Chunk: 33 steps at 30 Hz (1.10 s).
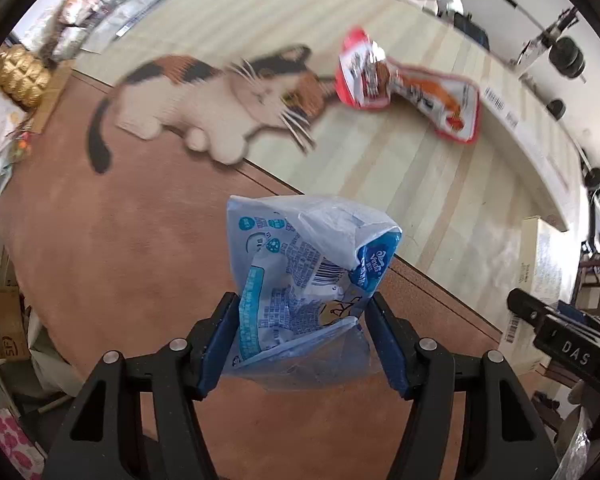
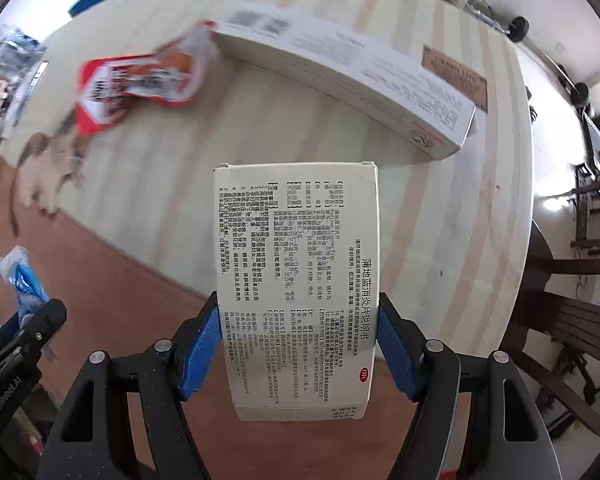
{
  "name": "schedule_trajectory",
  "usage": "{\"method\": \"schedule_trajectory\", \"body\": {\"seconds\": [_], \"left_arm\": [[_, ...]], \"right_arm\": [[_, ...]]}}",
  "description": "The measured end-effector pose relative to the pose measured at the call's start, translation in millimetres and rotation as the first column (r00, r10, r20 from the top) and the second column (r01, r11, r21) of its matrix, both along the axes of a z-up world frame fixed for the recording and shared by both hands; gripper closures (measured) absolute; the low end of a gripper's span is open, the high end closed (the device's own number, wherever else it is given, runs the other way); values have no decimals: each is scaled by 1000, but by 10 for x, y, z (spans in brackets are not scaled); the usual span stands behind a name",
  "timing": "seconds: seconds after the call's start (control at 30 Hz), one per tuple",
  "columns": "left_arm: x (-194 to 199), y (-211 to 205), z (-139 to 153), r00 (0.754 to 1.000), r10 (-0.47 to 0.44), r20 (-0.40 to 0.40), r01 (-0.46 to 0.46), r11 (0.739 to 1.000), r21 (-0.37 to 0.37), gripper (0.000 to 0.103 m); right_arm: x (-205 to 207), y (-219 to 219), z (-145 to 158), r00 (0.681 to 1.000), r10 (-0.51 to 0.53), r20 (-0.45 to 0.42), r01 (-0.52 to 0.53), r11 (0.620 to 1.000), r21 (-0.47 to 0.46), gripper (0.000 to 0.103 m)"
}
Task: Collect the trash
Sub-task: 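Carry the medicine box and blue bag to the white bin and release them inside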
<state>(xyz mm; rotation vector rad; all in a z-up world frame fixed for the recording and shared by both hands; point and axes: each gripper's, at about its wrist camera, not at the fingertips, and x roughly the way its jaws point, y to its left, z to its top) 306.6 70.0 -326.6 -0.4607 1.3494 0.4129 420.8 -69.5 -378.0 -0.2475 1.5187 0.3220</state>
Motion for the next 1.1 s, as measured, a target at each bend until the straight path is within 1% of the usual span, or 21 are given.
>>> {"method": "schedule_trajectory", "body": {"seconds": [0.13,0.17,0.2,0.23,0.27,0.3,0.33,0.37,0.43,0.47,0.5,0.57,0.6,0.7,0.73,0.77,0.87,0.97,1.0,1.03,1.1], "left_arm": [[-362,151,374,997,35,67,-36,999,21,42],[-434,229,446,996,42,78,-44,999,23,42],[-533,303,507,994,52,92,-54,998,21,42],[-651,337,540,993,62,105,-65,998,23,42],[-794,386,585,990,73,117,-77,997,28,42],[-862,464,568,989,83,126,-87,996,31,42],[-1098,512,624,986,98,137,-104,994,33,42],[-1192,537,609,984,109,143,-115,993,36,42],[-1552,617,648,978,139,155,-146,989,37,42],[-1784,654,664,975,156,160,-164,986,37,42],[-1975,684,667,972,172,163,-180,983,37,42],[-2400,744,663,966,200,161,-211,976,51,42],[-2566,764,646,965,210,158,-221,973,58,42],[-3085,849,513,957,255,137,-266,961,70,42],[-3276,890,433,953,279,121,-289,955,72,42],[-3401,917,361,949,296,109,-304,950,69,42],[-3764,1017,80,931,359,69,-361,932,33,42],[-4049,1123,-281,909,417,27,-417,909,3,42],[-4112,1160,-419,901,434,12,-434,901,-6,42],[-4188,1209,-587,891,454,-2,-454,891,-24,42],[-4356,1321,-983,870,493,-28,-493,866,-86,42]], "right_arm": [[-386,143,314,999,34,31,-36,998,56,29],[-344,134,352,998,46,37,-49,996,70,29],[-499,219,452,997,64,49,-68,994,86,29],[-521,244,519,995,77,56,-83,991,102,29],[-510,191,660,994,87,60,-94,989,114,29],[-630,210,772,993,100,66,-108,986,128,29],[-788,266,861,991,114,75,-124,982,145,29],[-922,270,979,989,126,79,-138,978,158,29],[-1306,351,1108,984,156,87,-170,966,192,29],[-1416,370,1131,982,169,89,-183,962,201,29],[-1644,441,1166,977,190,94,-206,956,211,29],[-1964,515,1203,969,223,101,-241,945,220,29],[-2197,591,1178,963,252,99,-268,937,225,29],[-2672,734,1057,947,309,86,-321,921,219,29],[-2880,810,958,938,339,71,-346,915,208,29],[-2987,841,909,933,354,60,-359,911,201,29],[-3376,993,614,908,419,18,-416,894,168,29],[-3707,1134,218,877,480,-33,-471,871,137,29],[-3831,1189,22,864,500,-57,-490,862,130,29],[-3907,1231,-164,856,511,-80,-499,856,132,29],[-4067,1310,-550,838,533,-113,-522,845,119,29]]}}
